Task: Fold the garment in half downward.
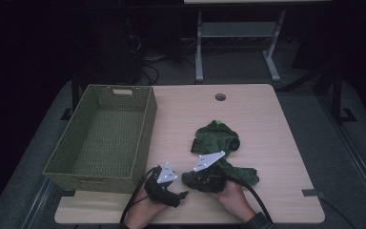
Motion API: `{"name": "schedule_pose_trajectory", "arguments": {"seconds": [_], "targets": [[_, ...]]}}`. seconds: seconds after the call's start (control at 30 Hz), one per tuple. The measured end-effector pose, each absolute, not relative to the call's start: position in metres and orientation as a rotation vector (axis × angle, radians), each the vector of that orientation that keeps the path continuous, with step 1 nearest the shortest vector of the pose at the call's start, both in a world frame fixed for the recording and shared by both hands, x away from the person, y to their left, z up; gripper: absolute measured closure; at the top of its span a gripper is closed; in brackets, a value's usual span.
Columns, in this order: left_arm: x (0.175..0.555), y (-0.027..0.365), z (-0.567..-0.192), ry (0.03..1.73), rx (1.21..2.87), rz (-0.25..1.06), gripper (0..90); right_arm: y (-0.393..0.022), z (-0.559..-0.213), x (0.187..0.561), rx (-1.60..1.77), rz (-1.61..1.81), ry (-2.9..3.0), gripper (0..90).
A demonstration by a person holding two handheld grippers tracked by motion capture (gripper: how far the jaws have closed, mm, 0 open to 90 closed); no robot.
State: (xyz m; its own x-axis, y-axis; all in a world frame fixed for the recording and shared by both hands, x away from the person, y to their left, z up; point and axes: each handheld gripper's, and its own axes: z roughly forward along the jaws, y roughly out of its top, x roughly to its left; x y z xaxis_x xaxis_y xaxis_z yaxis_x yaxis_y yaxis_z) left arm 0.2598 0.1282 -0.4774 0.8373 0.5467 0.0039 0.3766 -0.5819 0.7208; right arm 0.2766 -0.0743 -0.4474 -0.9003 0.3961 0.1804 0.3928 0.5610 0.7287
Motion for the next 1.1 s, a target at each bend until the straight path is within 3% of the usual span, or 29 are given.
{"name": "schedule_pose_trajectory", "arguments": {"seconds": [0.23, 0.63, 1.1], "targets": [[0.26, 0.128, -0.478, 0.675, 2.256, 0.286, 12.7, -0.08, -0.434, 0.271, 0.665, 1.382, 2.733, 87.1], [0.26, 0.128, -0.477, 0.68, 2.254, 0.281, 12.8, -0.133, -0.41, 0.282, 0.802, 1.427, 2.563, 86.2], [0.26, 0.128, -0.477, 0.676, 2.259, 0.284, 12.8, -0.175, -0.435, 0.288, 1.019, 1.21, 2.496, 83.5]]}}
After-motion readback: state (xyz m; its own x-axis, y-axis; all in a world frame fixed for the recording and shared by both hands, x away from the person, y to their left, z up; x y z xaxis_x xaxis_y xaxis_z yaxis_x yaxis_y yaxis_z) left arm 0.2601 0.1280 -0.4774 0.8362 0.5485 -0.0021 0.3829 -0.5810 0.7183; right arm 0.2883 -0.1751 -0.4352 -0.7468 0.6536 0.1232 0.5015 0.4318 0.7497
